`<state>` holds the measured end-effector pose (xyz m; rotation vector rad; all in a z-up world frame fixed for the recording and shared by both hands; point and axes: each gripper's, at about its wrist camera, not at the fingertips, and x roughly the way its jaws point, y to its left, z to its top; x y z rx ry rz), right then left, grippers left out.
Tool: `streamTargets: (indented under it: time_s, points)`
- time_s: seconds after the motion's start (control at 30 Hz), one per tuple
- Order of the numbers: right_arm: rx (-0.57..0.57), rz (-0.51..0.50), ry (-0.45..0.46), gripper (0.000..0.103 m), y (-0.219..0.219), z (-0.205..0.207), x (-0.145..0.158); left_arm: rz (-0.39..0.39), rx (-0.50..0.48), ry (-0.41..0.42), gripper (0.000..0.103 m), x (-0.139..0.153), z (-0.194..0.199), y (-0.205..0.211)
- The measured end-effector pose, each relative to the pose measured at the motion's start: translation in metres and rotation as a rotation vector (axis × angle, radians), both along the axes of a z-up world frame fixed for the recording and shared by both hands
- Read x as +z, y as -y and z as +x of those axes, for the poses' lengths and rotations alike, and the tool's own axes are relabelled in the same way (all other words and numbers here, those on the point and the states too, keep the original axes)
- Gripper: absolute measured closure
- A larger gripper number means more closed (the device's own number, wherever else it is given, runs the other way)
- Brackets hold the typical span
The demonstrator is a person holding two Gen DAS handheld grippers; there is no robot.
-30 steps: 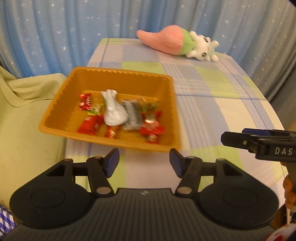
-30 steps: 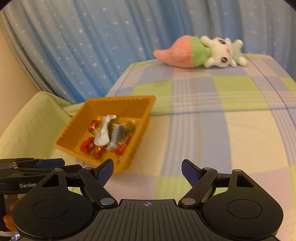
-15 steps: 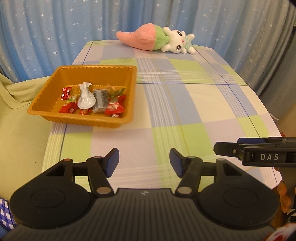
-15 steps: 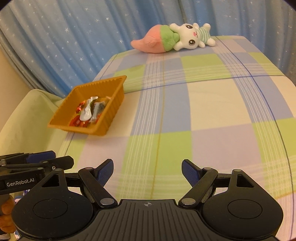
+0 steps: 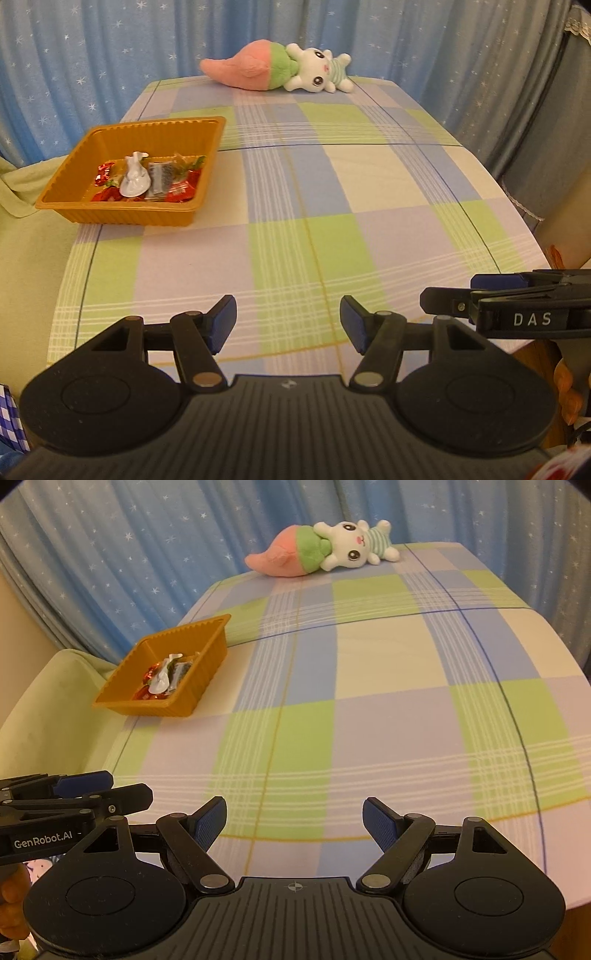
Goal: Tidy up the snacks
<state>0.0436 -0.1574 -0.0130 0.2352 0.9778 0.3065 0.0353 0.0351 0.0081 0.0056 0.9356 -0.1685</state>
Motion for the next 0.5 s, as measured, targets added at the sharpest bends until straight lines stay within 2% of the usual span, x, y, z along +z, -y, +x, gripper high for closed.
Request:
streamTargets:
  time_s: [0.5]
  points:
    - [-0.011, -0.001, -0.011, 0.022, 0.026, -0.022, -0.002, 0.005, -0.025, -0.009, 0.043, -0.003, -0.019, 0.028]
